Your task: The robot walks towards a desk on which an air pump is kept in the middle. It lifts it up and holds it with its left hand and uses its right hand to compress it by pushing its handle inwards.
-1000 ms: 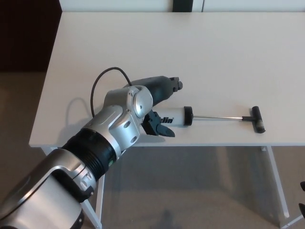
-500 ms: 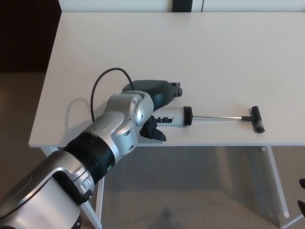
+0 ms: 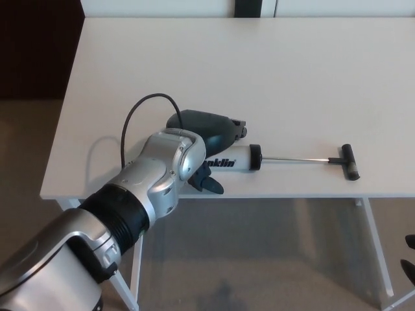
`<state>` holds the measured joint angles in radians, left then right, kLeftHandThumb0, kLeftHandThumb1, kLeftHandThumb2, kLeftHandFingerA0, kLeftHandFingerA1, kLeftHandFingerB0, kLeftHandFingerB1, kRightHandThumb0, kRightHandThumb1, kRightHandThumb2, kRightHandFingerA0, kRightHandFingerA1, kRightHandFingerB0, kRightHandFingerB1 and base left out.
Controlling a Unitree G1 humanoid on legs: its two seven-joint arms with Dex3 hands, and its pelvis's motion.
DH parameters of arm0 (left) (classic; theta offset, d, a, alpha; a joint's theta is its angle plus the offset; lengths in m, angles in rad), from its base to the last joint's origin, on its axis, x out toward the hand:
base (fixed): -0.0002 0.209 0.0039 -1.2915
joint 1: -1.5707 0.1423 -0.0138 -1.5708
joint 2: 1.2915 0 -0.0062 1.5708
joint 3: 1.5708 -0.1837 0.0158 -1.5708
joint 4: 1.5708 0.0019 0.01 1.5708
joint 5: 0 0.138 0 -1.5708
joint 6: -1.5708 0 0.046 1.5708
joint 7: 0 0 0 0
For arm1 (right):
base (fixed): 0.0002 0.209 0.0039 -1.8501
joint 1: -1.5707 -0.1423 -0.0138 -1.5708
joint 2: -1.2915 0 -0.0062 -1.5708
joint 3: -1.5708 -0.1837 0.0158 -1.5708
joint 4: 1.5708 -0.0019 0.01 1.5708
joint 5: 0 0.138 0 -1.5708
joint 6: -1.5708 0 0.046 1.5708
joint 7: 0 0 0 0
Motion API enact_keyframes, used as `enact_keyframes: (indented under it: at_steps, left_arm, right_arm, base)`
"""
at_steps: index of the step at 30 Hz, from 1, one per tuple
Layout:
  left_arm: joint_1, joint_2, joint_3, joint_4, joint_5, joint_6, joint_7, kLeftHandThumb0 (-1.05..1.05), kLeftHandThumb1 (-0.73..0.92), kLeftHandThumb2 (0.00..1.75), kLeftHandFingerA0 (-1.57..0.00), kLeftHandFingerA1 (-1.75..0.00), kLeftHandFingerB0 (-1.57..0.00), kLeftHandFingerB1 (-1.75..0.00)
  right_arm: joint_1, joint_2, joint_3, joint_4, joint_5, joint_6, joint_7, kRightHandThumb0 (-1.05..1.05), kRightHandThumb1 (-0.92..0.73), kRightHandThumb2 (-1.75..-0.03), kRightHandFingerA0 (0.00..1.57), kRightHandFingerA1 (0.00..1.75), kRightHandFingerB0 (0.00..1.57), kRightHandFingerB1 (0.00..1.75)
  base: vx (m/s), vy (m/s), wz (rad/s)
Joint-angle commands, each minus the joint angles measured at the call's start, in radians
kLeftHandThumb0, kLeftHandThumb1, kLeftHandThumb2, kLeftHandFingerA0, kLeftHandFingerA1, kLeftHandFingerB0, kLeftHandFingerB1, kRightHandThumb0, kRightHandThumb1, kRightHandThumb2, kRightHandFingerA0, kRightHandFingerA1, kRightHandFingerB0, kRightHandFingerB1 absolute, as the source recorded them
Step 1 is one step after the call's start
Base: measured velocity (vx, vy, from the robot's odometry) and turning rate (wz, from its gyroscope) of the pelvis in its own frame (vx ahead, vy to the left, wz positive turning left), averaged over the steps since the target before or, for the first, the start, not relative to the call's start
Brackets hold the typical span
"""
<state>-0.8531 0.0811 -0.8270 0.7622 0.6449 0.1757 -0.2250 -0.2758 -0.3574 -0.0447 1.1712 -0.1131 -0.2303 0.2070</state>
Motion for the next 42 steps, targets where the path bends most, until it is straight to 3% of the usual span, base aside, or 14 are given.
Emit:
enact_keyframes:
  at_steps: [1,2,7,8,10,11,17,18,23,24,35,39,40,42]
  left_arm:
    - [0.05,0.0,-0.036,0.036,0.066,-0.026,0.017,-0.61,0.39,0.69,-0.25,-0.42,-0.17,-0.37]
    - [0.051,-0.004,-0.057,0.045,0.097,-0.02,0.045,-0.49,0.51,0.55,-0.5,-0.42,-0.36,-0.34]
    - [0.047,-0.036,-0.139,0.117,0.197,0.023,0.132,-0.43,0.53,0.57,-0.7,-0.48,-0.65,-0.45]
    - [0.056,-0.041,-0.136,0.133,0.196,0.017,0.174,-0.4,0.44,0.86,-0.82,-0.94,-0.72,-0.67]
    - [0.068,-0.048,-0.133,0.156,0.195,0.01,0.229,-0.4,0.44,0.86,-0.82,-0.94,-0.72,-0.67]
    - [0.07,-0.054,-0.125,0.168,0.188,0.01,0.242,-0.38,0.53,0.56,-0.79,-1.12,-0.8,-0.53]
    - [0.063,-0.072,-0.086,0.228,0.176,-0.011,0.29,-0.4,0.43,0.83,-0.82,-1.08,-0.71,-0.67]
    - [0.061,-0.07,-0.08,0.232,0.175,-0.018,0.291,-0.32,0.5,0.56,-0.73,-1.29,-0.76,-0.57]
    - [0.059,-0.067,-0.057,0.246,0.171,-0.041,0.298,-0.31,0.5,0.55,-0.72,-1.24,-0.74,-0.55]
    - [0.058,-0.064,-0.054,0.246,0.172,-0.043,0.301,-0.3,0.49,0.54,-0.78,-0.93,-0.73,-0.53]
    - [0.041,-0.071,-0.024,0.261,0.177,-0.023,0.297,-0.19,0.47,0.54,-0.8,-0.6,-0.71,-0.52]
    - [0.069,-0.054,0.022,0.216,0.157,-0.053,0.376,-0.15,0.48,0.54,-0.82,-0.74,-0.73,-0.57]
    - [0.084,-0.042,0.044,0.195,0.151,-0.079,0.439,-0.11,0.52,0.56,-0.79,-1.3,-0.73,-0.79]
    - [0.102,-0.025,0.081,0.167,0.14,-0.117,0.521,-0.13,0.58,0.58,-0.74,-1.46,-0.68,-0.82]
  right_arm:
    - [-0.004,-0.018,0.001,-0.001,-0.001,0.01,-0.008,-0.56,-0.81,-0.64,0.25,0.35,0.21,0.3]
    - [-0.005,-0.019,0.002,-0.003,-0.001,0.01,-0.01,-0.57,-0.8,-0.64,0.26,0.35,0.21,0.3]
    - [-0.002,-0.019,-0.003,-0.014,0.007,0.011,-0.003,-0.57,-0.81,-0.64,0.24,0.34,0.2,0.3]
    - [-0.003,-0.017,-0.005,-0.012,0.008,0.006,-0.005,-0.57,-0.8,-0.64,0.27,0.35,0.21,0.3]
    - [-0.004,-0.015,-0.007,-0.01,0.009,0.001,-0.007,-0.57,-0.8,-0.64,0.27,0.35,0.21,0.3]
    - [-0.006,-0.016,-0.004,-0.011,0.006,0.002,-0.009,-0.57,-0.8,-0.64,0.27,0.35,0.21,0.3]
    - [-0.028,-0.016,-0.016,-0.004,0.019,0.01,0.007,-0.57,-0.8,-0.64,0.23,0.34,0.2,0.3]
    - [-0.029,-0.015,-0.016,-0.005,0.019,0.011,0.005,-0.55,-0.8,-0.64,0.25,0.34,0.21,0.3]
    - [-0.032,-0.013,-0.02,-0.003,0.02,0.006,0.006,-0.55,-0.81,-0.64,0.24,0.34,0.2,0.3]
    - [-0.033,-0.013,-0.019,-0.003,0.018,0.006,0.006,-0.56,-0.81,-0.64,0.25,0.34,0.2,0.3]
    - [-0.047,-0.012,-0.021,0.001,0.02,0.009,0.006,-0.55,-0.8,-0.64,0.26,0.34,0.2,0.3]
    - [-0.046,-0.013,-0.022,0.0,0.021,0.006,0.011,-0.55,-0.81,-0.64,0.25,0.34,0.2,0.3]
    - [-0.047,-0.013,-0.02,0.001,0.019,0.006,0.009,-0.56,-0.81,-0.64,0.26,0.35,0.21,0.31]
    - [-0.05,-0.014,-0.019,0.002,0.017,0.009,0.006,-0.55,-0.8,-0.64,0.26,0.34,0.22,0.3]
  base:
    - [0.0,0.0,0.0]
    - [0.0,0.0,0.0]
    - [0.0,0.0,0.0]
    - [0.0,0.0,0.0]
    - [0.0,0.0,0.0]
    - [0.0,0.0,0.0]
    - [0.0,0.0,0.0]
    - [0.0,0.0,0.0]
    - [0.0,0.0,0.0]
    - [0.0,0.0,0.0]
    - [0.0,0.0,0.0]
    - [0.0,0.0,0.0]
    - [0.0,0.0,0.0]
    - [0.0,0.0,0.0]
